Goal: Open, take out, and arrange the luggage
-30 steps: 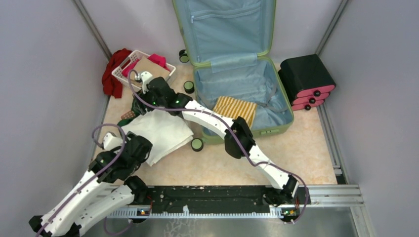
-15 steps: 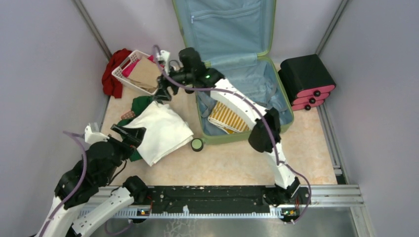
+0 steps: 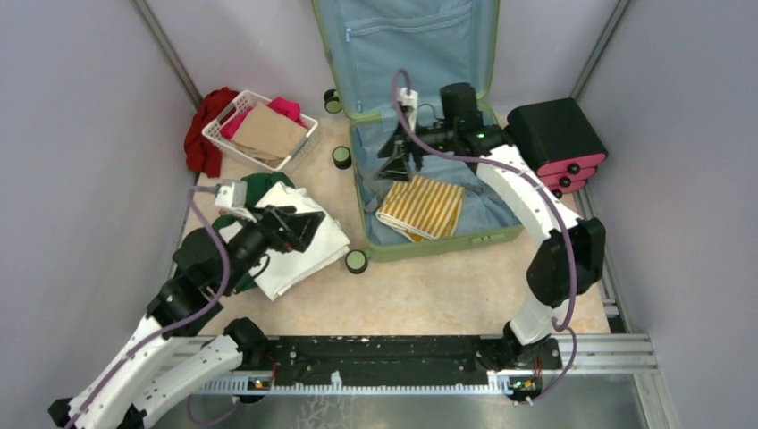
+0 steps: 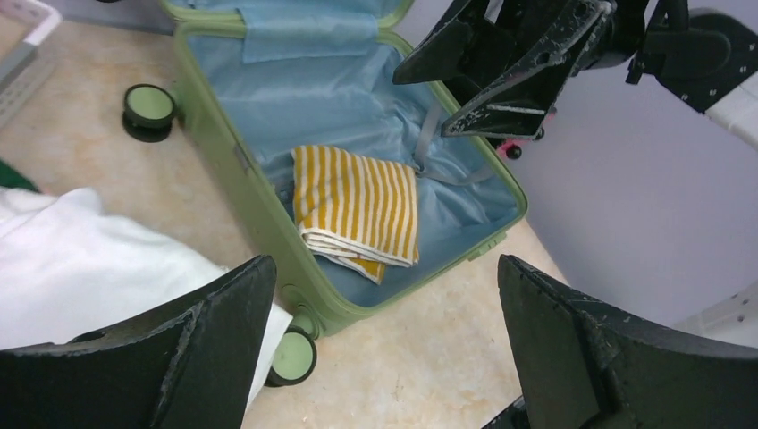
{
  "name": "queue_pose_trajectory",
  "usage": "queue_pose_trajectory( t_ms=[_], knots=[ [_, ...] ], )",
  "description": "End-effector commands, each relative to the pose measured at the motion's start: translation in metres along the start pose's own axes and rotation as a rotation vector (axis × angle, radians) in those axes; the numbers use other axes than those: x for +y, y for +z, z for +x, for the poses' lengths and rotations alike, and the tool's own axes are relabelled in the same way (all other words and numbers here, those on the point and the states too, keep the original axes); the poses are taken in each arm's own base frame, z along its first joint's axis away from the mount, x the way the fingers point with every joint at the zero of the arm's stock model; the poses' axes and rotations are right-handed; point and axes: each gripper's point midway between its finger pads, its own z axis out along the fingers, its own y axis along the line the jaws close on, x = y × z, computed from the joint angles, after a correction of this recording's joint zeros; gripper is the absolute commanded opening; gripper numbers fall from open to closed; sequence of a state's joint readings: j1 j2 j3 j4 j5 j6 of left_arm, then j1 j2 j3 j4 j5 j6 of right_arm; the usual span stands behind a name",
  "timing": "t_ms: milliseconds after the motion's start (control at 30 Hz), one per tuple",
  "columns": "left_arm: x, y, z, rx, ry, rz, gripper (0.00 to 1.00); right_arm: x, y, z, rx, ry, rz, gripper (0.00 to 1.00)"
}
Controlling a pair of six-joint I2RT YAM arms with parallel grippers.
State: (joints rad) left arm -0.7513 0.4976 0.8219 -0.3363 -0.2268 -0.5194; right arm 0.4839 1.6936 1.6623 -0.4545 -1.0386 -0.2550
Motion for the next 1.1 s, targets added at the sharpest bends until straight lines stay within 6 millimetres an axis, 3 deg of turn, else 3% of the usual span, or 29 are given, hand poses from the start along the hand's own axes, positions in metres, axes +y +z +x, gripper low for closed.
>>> queue_pose_trajectory(
  t_ms=[0,133,267,467,733,1067],
  knots=[
    [-0.038,0.021,-0.001,-0.023,0.077,0.203,0.99,-0.006,-0.059,0.000,-0.059,-0.042,0.076,0.69],
    [-0.052,0.040,0.023,0.032,0.065,0.291,0.99,-0.027,-0.098,0.032,-0.052,0.021,0.178,0.69],
    [-0.058,0.054,0.044,0.076,0.020,0.344,0.99,-0.042,-0.118,0.067,-0.014,0.068,0.244,0.69],
    [-0.056,0.064,0.066,0.109,-0.047,0.363,0.99,-0.063,-0.121,0.114,0.101,0.085,0.316,0.69],
    [-0.047,0.066,0.080,0.131,-0.080,0.336,0.99,-0.113,-0.128,0.179,0.307,0.159,0.428,0.69],
    [-0.035,0.062,0.090,0.129,-0.103,0.305,0.99,-0.138,-0.132,0.222,0.430,0.254,0.477,0.68]
  ],
)
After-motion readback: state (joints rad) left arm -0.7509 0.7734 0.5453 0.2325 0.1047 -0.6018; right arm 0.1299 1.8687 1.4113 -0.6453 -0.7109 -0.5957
